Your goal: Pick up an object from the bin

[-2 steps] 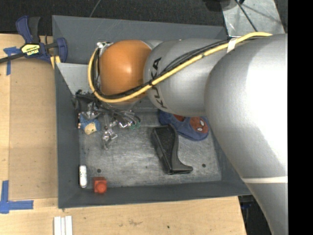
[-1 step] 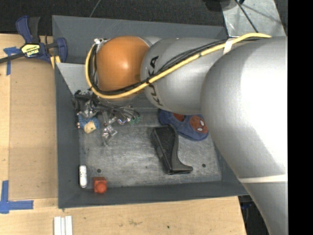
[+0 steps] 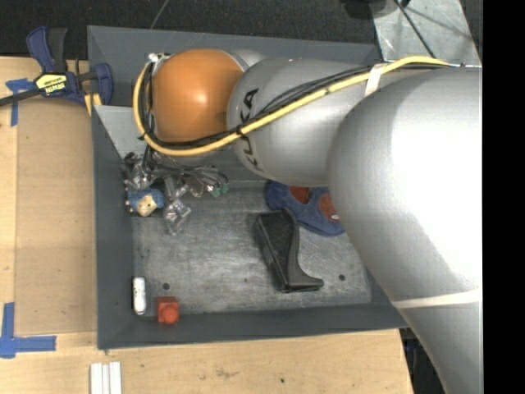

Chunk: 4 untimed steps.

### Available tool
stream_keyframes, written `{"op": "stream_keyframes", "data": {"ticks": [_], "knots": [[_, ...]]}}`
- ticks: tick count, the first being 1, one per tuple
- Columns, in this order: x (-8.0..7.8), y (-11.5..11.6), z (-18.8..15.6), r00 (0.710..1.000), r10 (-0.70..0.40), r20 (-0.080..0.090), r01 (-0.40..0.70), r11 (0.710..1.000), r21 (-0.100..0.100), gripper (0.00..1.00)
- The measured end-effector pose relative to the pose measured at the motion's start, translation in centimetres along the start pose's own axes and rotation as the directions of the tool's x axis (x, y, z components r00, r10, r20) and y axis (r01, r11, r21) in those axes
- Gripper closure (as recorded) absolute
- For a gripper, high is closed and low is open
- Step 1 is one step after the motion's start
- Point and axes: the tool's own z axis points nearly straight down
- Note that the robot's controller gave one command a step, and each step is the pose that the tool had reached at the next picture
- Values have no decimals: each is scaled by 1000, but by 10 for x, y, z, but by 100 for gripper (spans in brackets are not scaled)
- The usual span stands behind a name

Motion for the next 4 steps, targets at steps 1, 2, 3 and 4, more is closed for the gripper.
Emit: {"op": "stream_keyframes", "data": {"ticks": [1,2,3,4], "knots": [[-1,-1,1,1000,-18,13,18,1000,-3,0],[-3,-1,-2,1000,-16,23,16,1000,-2,100],[9,-20,3,988,-150,30,150,989,3,100],[14,-4,-108,980,-198,4,198,980,-5,100]]}}
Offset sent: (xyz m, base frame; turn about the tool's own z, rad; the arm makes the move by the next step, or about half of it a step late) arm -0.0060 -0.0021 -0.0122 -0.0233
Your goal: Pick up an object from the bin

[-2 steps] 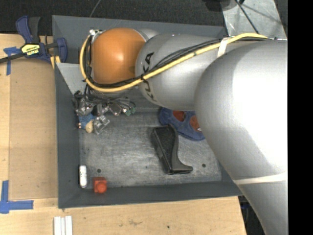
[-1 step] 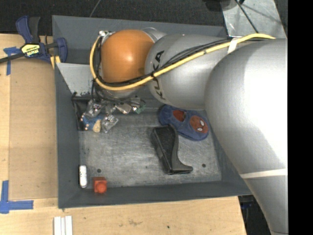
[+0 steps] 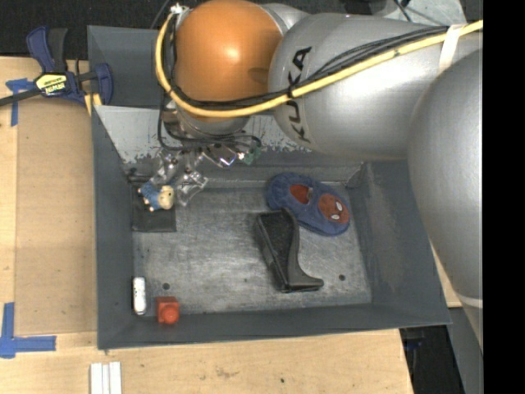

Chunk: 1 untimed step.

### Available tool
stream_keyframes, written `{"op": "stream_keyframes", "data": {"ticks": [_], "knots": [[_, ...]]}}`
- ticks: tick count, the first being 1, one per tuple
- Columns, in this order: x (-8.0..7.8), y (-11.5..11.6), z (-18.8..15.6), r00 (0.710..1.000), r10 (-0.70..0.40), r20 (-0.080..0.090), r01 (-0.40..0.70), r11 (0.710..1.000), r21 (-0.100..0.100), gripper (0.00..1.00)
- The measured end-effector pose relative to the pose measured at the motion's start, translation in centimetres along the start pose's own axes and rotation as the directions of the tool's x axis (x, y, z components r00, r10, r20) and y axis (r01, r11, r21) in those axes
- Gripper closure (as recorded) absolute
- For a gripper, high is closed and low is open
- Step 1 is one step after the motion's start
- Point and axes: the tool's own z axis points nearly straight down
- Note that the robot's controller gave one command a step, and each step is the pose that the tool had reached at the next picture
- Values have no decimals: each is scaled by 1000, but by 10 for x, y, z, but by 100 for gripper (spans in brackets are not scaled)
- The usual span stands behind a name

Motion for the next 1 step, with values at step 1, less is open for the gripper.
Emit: {"op": "stream_keyframes", "data": {"ticks": [1], "knots": [[-6,0,-25,1000,-25,-4,25,1000,-3,100]]}}
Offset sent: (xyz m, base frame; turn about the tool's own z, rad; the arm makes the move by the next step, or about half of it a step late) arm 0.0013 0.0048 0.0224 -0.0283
